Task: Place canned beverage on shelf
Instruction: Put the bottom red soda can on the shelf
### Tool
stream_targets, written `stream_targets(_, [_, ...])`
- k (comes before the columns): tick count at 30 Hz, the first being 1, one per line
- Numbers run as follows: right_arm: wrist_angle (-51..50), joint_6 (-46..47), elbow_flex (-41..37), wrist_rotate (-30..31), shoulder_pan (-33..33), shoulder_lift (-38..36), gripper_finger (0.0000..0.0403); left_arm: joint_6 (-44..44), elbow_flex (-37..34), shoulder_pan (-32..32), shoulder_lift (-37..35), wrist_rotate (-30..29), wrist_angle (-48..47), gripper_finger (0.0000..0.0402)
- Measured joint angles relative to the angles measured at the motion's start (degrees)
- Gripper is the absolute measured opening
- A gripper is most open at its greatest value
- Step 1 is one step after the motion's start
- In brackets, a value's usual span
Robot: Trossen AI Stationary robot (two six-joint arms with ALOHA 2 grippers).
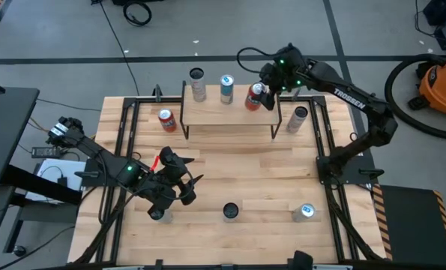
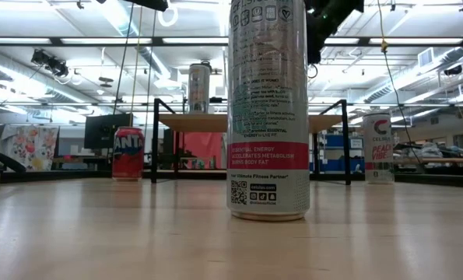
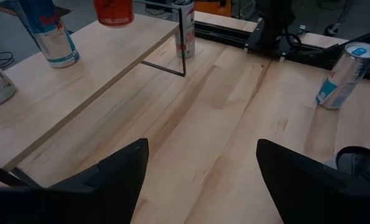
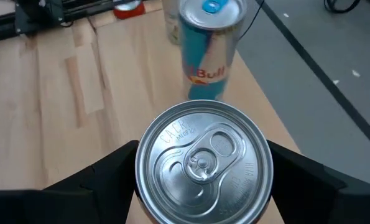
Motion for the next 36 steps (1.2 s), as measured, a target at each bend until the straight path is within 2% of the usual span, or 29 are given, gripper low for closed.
stream_targets(6, [-0.2,-2.7,0.2,-1.4,-2.0,2.7,0.0312,0.0,0.0,0.0,0.0,0.0,0.3,0.0311])
stream_targets(17, [-3.3,-6.1,9.4,-2.2,-3.1,10.3,0.0312,1.5,0.0,0.0,0.0,0.0,1.6,0.0311])
stream_targets(22, [-3.5,-6.8,10.5,-2.2,-3.6,13.0,0.0312,1.6,0.0,0.0,0.0,0.0,1.6,0.0311])
stream_targets(31, [-3.1,-8.3,10.5,-3.7,-5.6,13.9,0.0312,1.6,0.0,0.0,0.0,0.0,1.5,0.0311])
stream_targets(36, [-2.9,-9.5,10.5,-3.7,-6.1,13.9,0.0339,1.6,0.0,0.0,0.0,0.0,1.5,0.0311])
